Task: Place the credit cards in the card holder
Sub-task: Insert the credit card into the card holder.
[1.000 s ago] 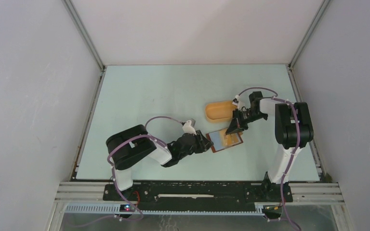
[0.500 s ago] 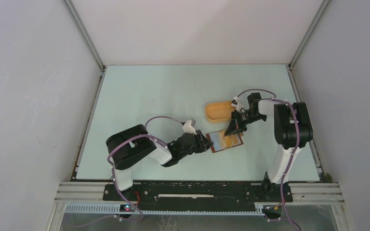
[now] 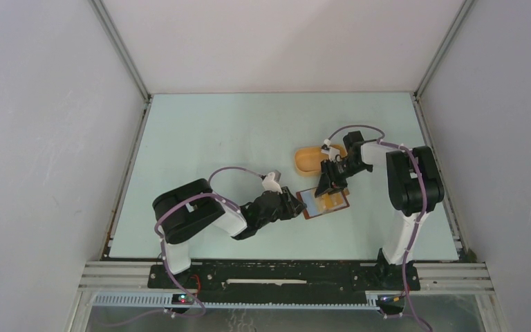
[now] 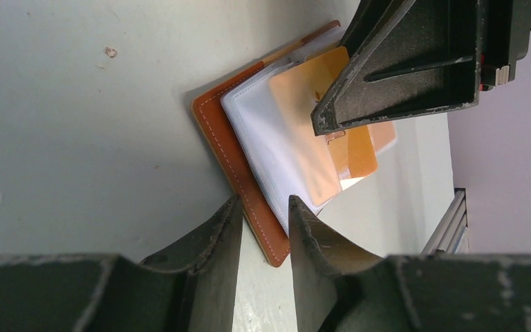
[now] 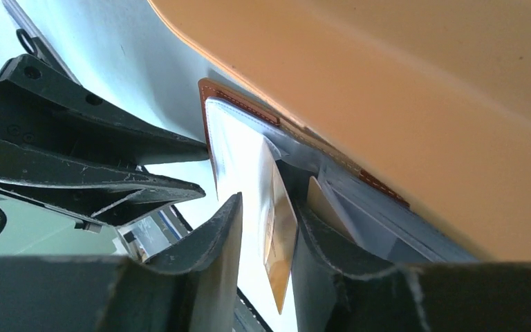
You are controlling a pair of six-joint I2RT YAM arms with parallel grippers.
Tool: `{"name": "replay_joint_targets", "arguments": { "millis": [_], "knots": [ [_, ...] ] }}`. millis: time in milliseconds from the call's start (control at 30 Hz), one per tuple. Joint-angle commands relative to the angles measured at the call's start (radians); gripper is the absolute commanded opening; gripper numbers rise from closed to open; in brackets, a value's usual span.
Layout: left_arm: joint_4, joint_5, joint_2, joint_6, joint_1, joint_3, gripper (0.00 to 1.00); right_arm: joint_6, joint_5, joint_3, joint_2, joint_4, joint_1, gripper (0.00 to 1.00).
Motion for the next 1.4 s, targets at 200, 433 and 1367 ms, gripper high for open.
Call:
{"name": "replay_joint_targets", "arguments": {
  "millis": [200,433,1367],
  "knots": [
    [-0.095,0.0,0.015,0.03,0.007,0.015,0.37,-0.058,0.141,0.028,-0.12,-0.038,0.013,0.45],
    [-0.098,0.0,0.008,0.032,0.008,0.012,0.37,-0.065,0.165,0.029,-0.132,-0.049,0.013,0.46],
    [-0.102,0.02,0.025,0.037,0.011,0.025,0.37,-0.084,0.147,0.035,-0.084,-0.094,-0.037,0.29]
  ]
}}
